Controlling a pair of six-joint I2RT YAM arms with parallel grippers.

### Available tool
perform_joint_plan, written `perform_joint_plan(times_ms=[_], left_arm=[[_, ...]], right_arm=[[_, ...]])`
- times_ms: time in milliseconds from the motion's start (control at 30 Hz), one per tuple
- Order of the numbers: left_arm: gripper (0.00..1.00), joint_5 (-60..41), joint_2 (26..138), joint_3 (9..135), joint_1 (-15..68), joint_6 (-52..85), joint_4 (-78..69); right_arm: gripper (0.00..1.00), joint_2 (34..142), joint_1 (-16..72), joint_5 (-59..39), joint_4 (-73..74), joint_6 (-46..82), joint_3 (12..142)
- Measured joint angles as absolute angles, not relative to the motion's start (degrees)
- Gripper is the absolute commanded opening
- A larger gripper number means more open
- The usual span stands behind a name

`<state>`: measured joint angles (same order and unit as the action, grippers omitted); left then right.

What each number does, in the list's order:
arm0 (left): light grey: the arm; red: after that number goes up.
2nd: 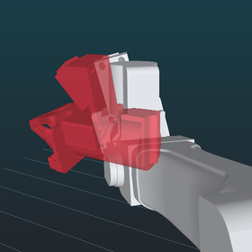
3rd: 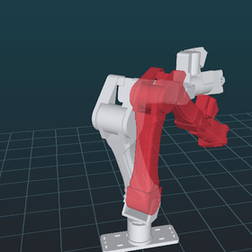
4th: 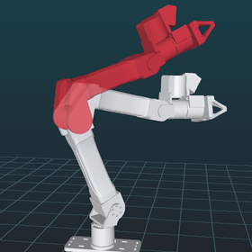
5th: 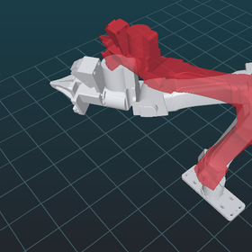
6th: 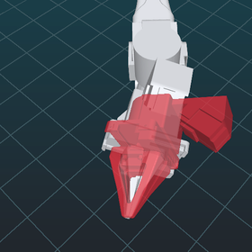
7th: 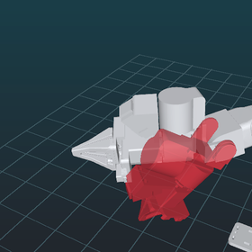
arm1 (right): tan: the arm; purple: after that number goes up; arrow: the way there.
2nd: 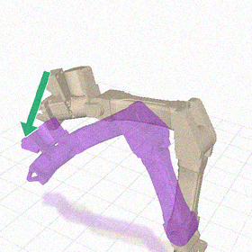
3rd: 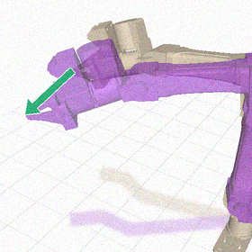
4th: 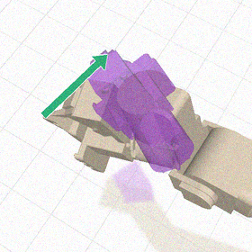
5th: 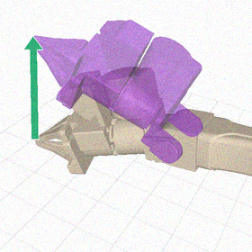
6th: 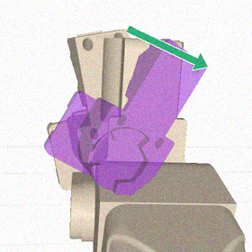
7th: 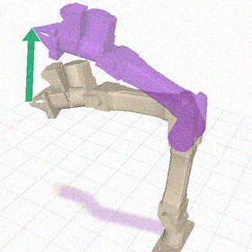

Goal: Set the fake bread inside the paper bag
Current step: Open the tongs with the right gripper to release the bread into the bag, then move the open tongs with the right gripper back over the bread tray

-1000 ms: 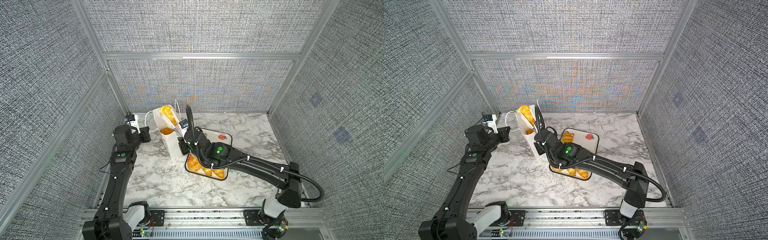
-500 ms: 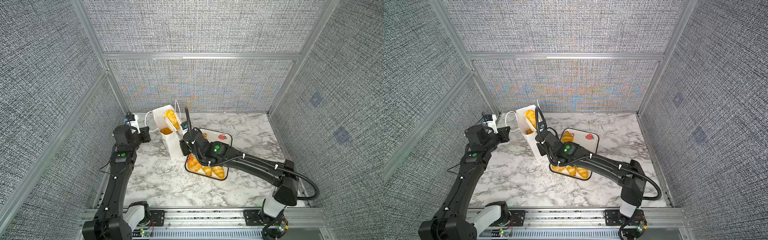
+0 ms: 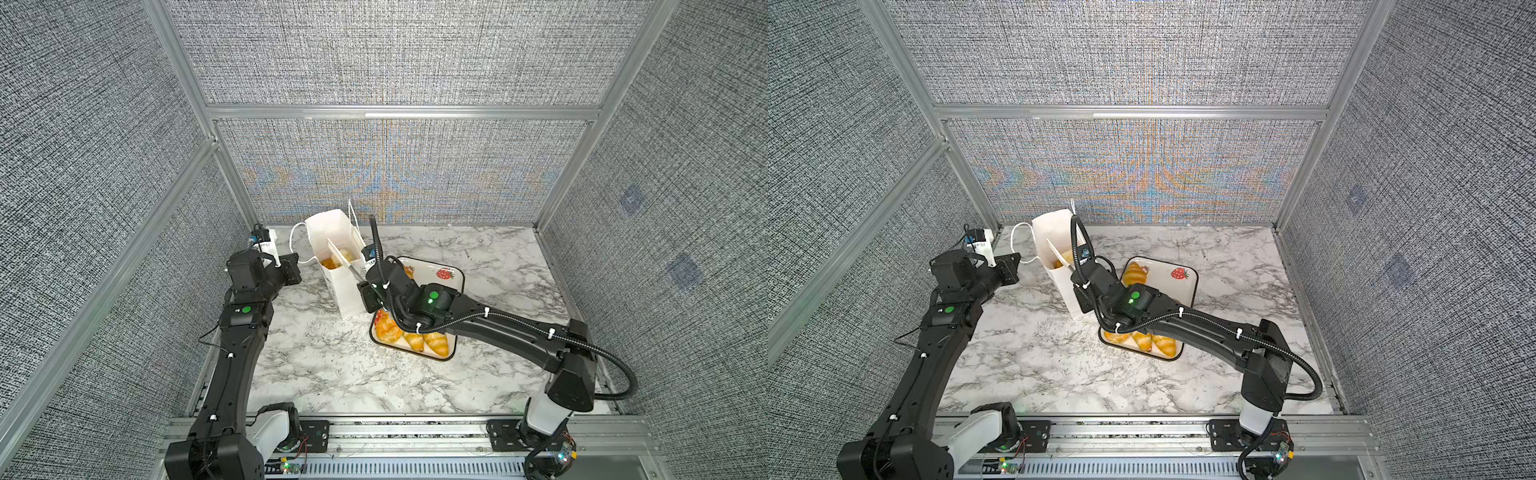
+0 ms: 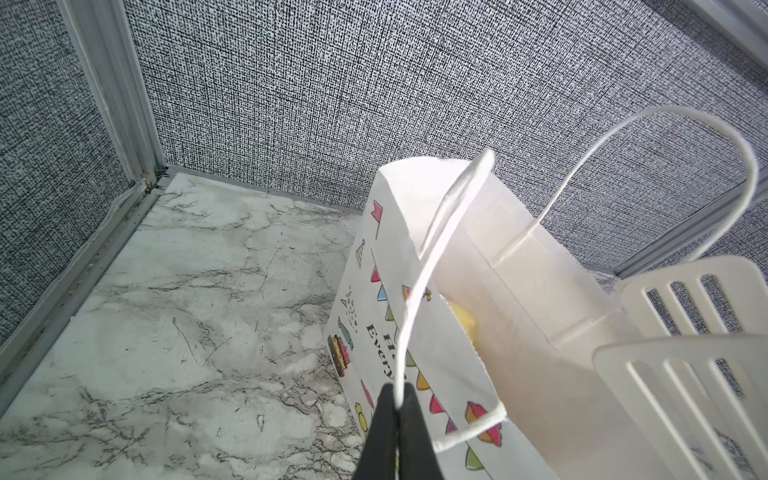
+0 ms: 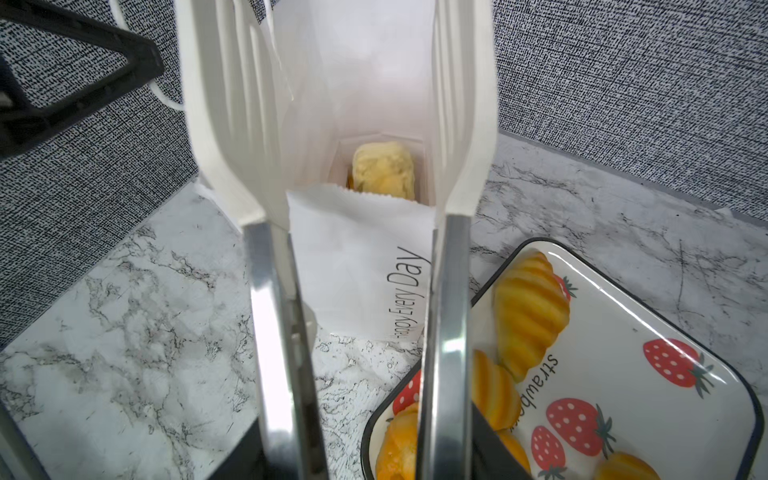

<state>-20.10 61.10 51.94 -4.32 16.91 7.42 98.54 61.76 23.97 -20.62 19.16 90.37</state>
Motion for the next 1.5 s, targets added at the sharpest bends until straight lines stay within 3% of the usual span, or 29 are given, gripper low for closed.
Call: perform_joint_plan(times_ms=[767, 1500], left_arm=[[0.00, -20.10, 61.10, 51.94, -4.32, 16.80, 7.42], [0.00, -20.12, 61.28, 51.94, -4.32, 16.86, 7.40]], right_arm=[[0.50, 86.39, 62.24, 28.53, -16.88, 18.06, 83.26], [0.51, 86.96, 53.67, 33.01, -24.18, 28.86, 79.42]])
